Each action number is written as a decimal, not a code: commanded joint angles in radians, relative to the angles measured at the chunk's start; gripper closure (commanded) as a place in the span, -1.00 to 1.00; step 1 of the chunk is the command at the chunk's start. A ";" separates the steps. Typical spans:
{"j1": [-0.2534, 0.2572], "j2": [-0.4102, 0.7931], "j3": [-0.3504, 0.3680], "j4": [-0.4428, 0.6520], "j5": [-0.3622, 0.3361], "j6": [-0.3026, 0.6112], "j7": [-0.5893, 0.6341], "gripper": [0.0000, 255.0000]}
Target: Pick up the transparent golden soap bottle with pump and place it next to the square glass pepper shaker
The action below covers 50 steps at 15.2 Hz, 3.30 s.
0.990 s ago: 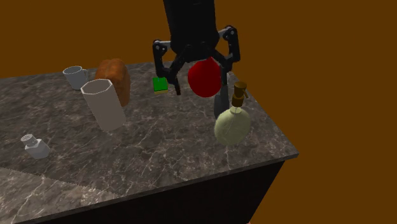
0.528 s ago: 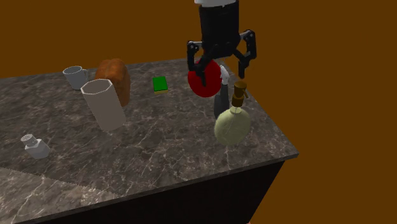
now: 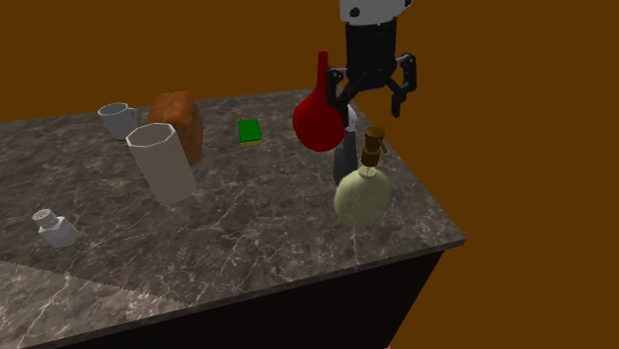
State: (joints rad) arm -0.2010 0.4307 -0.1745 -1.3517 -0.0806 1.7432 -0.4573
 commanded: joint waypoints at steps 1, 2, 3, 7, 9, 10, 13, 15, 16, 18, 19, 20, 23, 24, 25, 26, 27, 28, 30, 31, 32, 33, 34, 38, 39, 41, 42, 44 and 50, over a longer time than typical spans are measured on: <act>-0.010 0.039 -0.001 0.039 0.006 0.001 -0.009 -1.00; -0.010 0.039 -0.001 0.025 0.006 0.015 -0.008 -1.00; -0.011 0.038 -0.001 0.011 0.006 0.028 -0.008 -1.00; -0.014 0.040 -0.002 -0.048 0.005 0.089 -0.007 -1.00; -0.014 0.040 -0.002 -0.048 0.005 0.089 -0.007 -1.00; -0.014 0.040 -0.002 -0.048 0.005 0.089 -0.007 -1.00; -0.014 0.040 -0.002 -0.048 0.005 0.089 -0.007 -1.00; -0.014 0.040 -0.002 -0.047 0.005 0.088 -0.007 -1.00; -0.014 0.040 -0.002 -0.047 0.005 0.088 -0.007 1.00; -0.014 0.040 -0.002 -0.047 0.005 0.088 -0.007 1.00; -0.014 0.040 -0.002 -0.047 0.005 0.088 -0.007 1.00; -0.014 0.040 -0.002 -0.048 0.005 0.089 -0.007 1.00; -0.014 0.040 -0.002 -0.047 0.005 0.088 -0.007 1.00; -0.014 0.040 -0.002 -0.047 0.006 0.088 -0.007 1.00; -0.014 0.040 -0.002 -0.048 0.005 0.089 -0.007 1.00; -0.014 0.038 -0.002 -0.037 0.006 0.076 -0.008 1.00; -0.014 0.037 -0.002 -0.025 0.006 0.064 -0.009 1.00; -0.014 0.036 -0.002 -0.013 0.006 0.051 -0.011 1.00; -0.015 0.035 -0.003 0.012 0.006 0.025 -0.014 1.00; -0.015 0.034 -0.003 0.025 0.006 0.012 -0.015 1.00; -0.015 0.034 -0.003 0.038 0.007 -0.002 -0.017 1.00; -0.016 0.035 -0.003 0.052 0.007 -0.015 -0.018 1.00; -0.016 0.035 -0.004 0.066 0.007 -0.029 -0.020 1.00; -0.019 0.041 -0.004 0.129 0.009 -0.085 -0.027 1.00; -0.019 0.044 -0.004 0.146 0.009 -0.100 -0.028 1.00; -0.021 0.050 -0.005 0.183 0.010 -0.130 -0.032 1.00; -0.022 0.053 -0.005 0.202 0.011 -0.146 -0.034 1.00; -0.024 0.062 -0.005 0.243 0.013 -0.178 -0.038 1.00; -0.034 0.105 -0.006 0.394 0.019 -0.285 -0.051 1.00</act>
State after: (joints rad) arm -0.2334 0.5285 -0.1801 -0.9812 -0.0625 1.4744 -0.5068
